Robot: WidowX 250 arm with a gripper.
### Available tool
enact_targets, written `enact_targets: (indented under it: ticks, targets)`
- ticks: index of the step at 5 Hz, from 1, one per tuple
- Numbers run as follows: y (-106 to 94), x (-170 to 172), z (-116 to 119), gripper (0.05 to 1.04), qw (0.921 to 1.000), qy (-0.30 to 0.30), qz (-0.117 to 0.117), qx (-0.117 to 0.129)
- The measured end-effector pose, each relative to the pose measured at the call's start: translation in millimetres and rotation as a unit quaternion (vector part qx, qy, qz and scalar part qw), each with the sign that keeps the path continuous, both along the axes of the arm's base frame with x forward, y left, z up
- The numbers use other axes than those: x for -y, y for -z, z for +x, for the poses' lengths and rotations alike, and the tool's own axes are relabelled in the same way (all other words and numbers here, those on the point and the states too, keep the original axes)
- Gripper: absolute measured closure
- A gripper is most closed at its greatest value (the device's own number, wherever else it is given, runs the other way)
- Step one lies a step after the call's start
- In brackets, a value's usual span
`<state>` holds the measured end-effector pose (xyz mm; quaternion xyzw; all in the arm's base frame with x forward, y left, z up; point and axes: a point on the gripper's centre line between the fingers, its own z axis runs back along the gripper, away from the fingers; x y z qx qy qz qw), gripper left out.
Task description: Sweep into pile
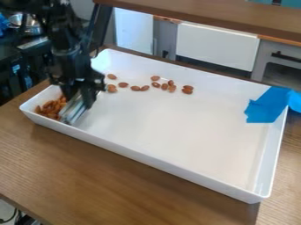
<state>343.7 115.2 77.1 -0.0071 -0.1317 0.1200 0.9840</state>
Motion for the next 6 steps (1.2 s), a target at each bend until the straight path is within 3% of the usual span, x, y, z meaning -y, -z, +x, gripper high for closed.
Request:
enact_targets:
  ticks: [1, 2, 4, 5, 6]
  targets:
    - [-30.5, 56.4, 30.1, 0.701, 0.9993, 0.008, -0.035, 0.013]
    - [-39.5, 90.8, 44.3, 0.701, 0.9986, 0.009, -0.049, 0.019]
    - [-19.8, 145.0, 74.4, 0.701, 0.9988, 0.029, -0.037, 0.012]
    - [-5.0, 151.1, 91.6, 0.701, 0.9994, 0.017, -0.029, 0.004]
    - [-2.7, 162.0, 101.3, 0.701, 0.9995, 0.022, -0.023, 0.009]
